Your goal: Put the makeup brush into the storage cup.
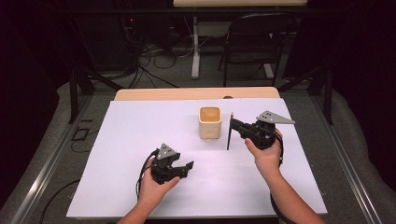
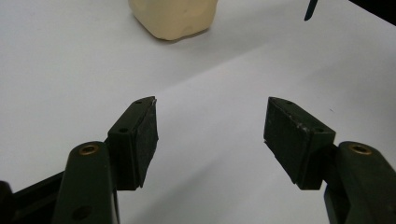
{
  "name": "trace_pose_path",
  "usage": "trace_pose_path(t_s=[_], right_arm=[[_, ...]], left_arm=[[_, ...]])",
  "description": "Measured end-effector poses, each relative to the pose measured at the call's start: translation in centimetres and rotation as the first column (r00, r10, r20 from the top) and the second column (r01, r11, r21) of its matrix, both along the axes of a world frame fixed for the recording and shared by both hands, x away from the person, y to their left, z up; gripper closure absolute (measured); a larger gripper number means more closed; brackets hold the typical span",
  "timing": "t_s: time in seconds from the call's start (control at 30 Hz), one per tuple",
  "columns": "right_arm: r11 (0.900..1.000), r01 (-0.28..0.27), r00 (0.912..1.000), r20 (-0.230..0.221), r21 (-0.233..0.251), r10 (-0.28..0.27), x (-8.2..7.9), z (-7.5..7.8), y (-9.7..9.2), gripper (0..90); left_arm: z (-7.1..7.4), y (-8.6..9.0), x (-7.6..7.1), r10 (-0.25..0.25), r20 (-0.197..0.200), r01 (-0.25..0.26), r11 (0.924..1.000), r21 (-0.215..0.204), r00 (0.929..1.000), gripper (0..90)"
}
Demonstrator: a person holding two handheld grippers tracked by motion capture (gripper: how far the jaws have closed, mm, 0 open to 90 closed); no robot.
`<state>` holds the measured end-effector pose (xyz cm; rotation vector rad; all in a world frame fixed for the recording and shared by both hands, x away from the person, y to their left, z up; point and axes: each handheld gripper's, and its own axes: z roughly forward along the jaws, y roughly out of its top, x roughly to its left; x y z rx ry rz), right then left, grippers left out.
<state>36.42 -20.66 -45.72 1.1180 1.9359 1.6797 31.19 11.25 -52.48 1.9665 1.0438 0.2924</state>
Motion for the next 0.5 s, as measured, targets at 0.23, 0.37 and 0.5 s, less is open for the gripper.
trace_pose_path(t_s=[0.23, 0.37, 0.5], right_arm=[[0.9999, 0.004, 1.0, 0.002, -0.012, -0.004, 0.5, 0.2, 0.1, 83.8], [0.9997, 0.003, 0.9999, 0.01, -0.023, -0.003, 0.8, 0.8, 0.3, 83.8], [0.9995, 0.005, 0.9998, 0.019, -0.03, -0.004, 1.2, 1.4, 0.5, 83.8]], left_arm=[[-0.2, 0.1, 0.1, 0.008, -0.007, -0.008, 1.0, 0.0, 0.9999, 35.2], [-0.3, 0.2, 0.1, 0.011, -0.01, -0.011, 0.9999, 0.0, 0.9999, 35.1], [-0.3, 0.2, 0.1, 0.01, -0.012, -0.01, 0.9999, -0.001, 0.9999, 35.1]])
